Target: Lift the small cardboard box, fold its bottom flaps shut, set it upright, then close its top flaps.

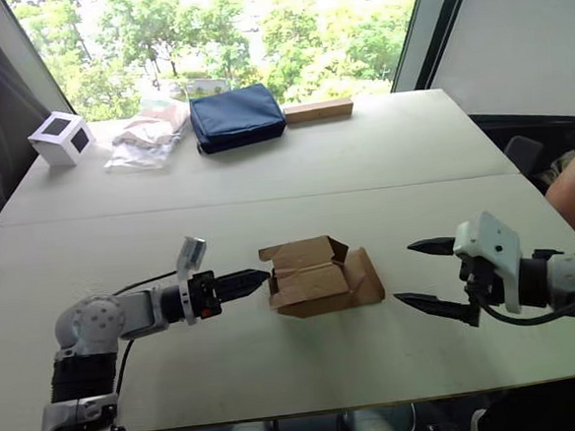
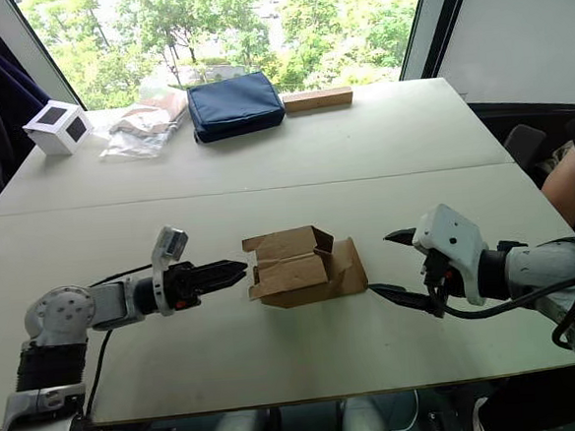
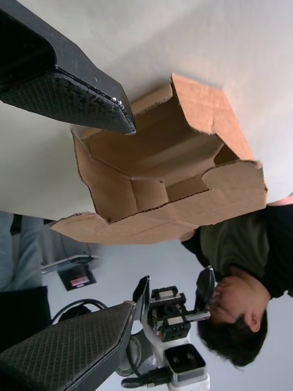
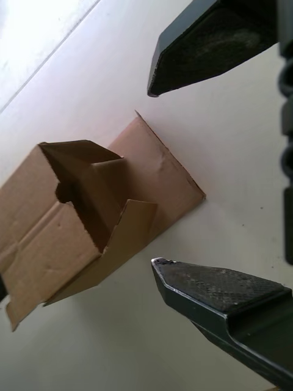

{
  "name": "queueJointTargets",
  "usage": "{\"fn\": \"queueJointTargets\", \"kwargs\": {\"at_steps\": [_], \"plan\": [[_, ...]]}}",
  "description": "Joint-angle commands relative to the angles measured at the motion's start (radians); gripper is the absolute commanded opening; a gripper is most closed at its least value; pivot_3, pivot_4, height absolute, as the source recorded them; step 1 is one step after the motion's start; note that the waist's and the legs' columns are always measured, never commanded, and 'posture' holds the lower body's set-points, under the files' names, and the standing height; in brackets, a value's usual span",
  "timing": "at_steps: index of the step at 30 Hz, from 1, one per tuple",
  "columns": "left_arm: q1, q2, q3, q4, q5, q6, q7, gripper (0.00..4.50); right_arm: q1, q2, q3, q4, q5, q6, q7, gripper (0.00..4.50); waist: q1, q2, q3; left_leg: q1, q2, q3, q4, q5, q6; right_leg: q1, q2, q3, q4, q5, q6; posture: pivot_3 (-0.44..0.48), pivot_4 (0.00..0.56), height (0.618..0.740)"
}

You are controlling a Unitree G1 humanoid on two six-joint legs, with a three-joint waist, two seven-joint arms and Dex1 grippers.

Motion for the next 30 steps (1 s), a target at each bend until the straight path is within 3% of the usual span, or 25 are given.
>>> {"fn": "queueJointTargets", "kwargs": {"at_steps": [1, 11, 26, 29, 30], "plan": [[-0.037, -0.012, -0.002, 0.009, -0.008, 0.008, -0.013, 4.50, 0.025, 0.000, -0.101, -0.074, 0.095, 0.068, -0.018, 4.49, 0.001, 0.000, 0.000, 0.000, 0.000, 0.000, 0.000, 0.000, 0.000, 0.000, 0.000, 0.000, 0.000, 0.000, 0.000, 0.000, 0.150, 0.737], [-0.108, -0.093, -0.084, 0.133, 0.084, -0.061, -0.067, 4.50, 0.039, 0.012, -0.133, -0.126, 0.173, 0.115, -0.104, 4.49, 0.001, 0.000, 0.000, 0.000, -0.001, 0.000, 0.001, 0.000, 0.001, 0.001, 0.001, 0.000, 0.000, 0.000, 0.000, 0.000, 0.150, 0.737], [-0.177, -0.190, -0.077, 0.212, 0.129, -0.087, -0.076, 4.50, 0.153, 0.011, -0.157, -0.169, 0.196, 0.127, -0.143, 4.49, 0.002, 0.000, 0.000, 0.000, -0.001, -0.001, 0.005, -0.002, 0.003, 0.003, 0.002, -0.001, 0.000, 0.000, 0.000, 0.000, 0.150, 0.737], [-0.185, -0.196, -0.087, 0.210, 0.132, -0.075, -0.082, 3.85, 0.162, 0.013, -0.152, -0.170, 0.191, 0.119, -0.148, 4.50, 0.002, 0.000, 0.000, 0.000, -0.001, -0.001, 0.005, -0.002, 0.003, 0.003, 0.002, -0.001, 0.000, 0.000, 0.000, 0.000, 0.150, 0.737], [-0.189, -0.199, -0.088, 0.212, 0.133, -0.072, -0.081, 3.45, 0.163, 0.014, -0.150, -0.171, 0.191, 0.118, -0.152, 4.50, 0.002, 0.000, 0.000, 0.000, -0.001, -0.001, 0.005, -0.002, 0.003, 0.003, 0.002, -0.001, 0.000, 0.000, 0.000, 0.000, 0.150, 0.737]]}}
